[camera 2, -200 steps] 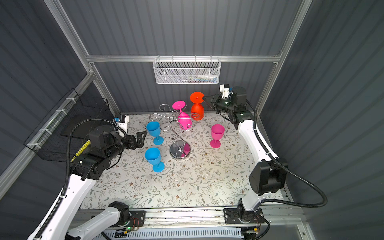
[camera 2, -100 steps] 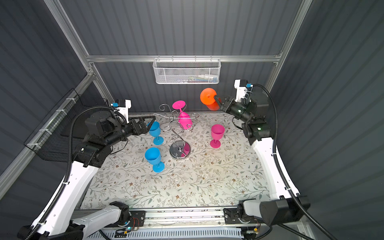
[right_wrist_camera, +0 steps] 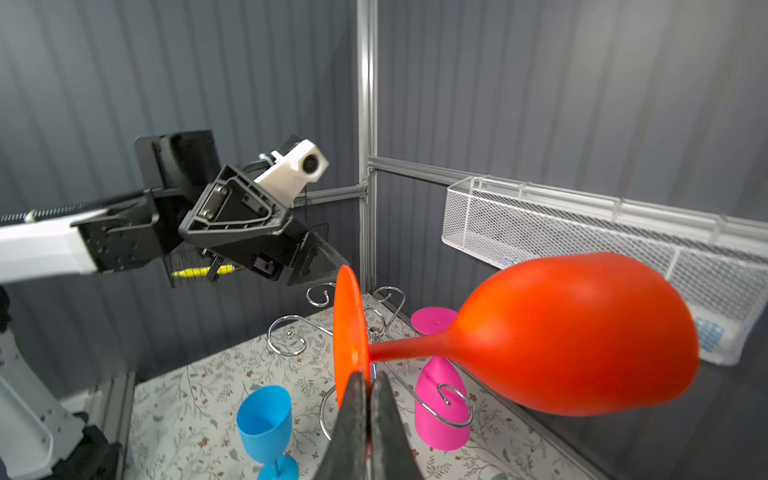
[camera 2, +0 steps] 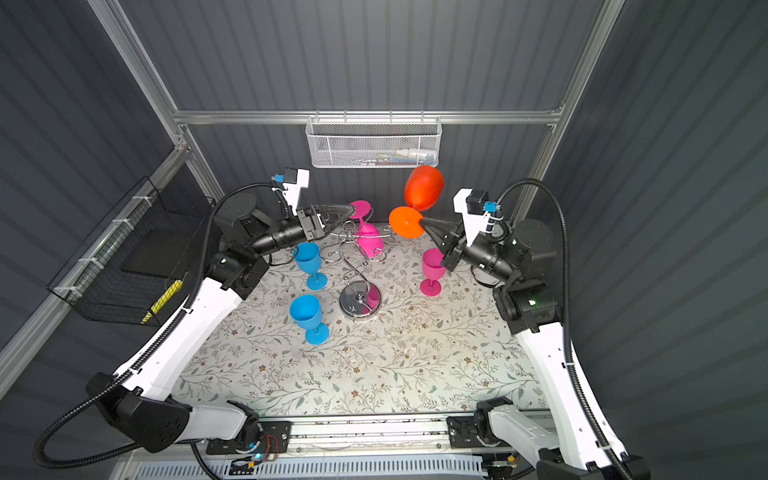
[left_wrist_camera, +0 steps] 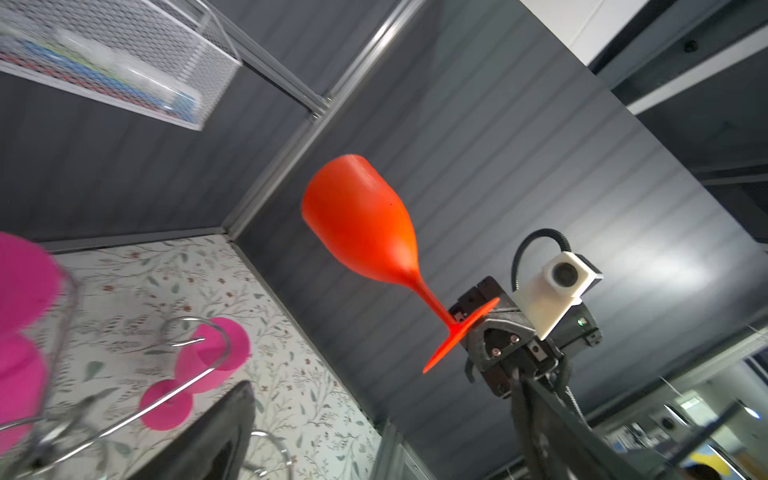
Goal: Take the wine glass off the wine glass rack
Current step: 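Grasp the red glass bowl with the left gripper while the right holds the foot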
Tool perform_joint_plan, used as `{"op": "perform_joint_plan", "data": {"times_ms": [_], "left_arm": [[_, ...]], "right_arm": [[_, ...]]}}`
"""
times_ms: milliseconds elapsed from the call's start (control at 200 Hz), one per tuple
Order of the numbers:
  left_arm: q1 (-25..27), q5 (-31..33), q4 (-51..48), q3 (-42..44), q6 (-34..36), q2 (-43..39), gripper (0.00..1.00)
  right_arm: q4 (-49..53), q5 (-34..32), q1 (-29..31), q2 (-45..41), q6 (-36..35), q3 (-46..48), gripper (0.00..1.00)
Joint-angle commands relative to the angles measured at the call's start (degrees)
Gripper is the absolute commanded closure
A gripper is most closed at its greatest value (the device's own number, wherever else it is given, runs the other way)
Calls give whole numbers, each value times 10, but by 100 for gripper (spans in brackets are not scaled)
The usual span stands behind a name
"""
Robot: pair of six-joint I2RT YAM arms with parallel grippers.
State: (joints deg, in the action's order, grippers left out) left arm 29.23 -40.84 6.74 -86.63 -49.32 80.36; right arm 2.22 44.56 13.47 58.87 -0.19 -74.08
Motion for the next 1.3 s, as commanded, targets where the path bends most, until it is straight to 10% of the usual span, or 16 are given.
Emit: {"op": "perform_joint_plan", "data": {"times_ms": [0, 1296], "left_arm": [[23, -50, 77, -19, -49, 21, 5], [92, -97, 60, -8, -61, 70, 78]], "right_arm": [[55, 20, 31, -7, -153, -2, 100], [219, -339, 279, -12, -620, -19, 100]]}}
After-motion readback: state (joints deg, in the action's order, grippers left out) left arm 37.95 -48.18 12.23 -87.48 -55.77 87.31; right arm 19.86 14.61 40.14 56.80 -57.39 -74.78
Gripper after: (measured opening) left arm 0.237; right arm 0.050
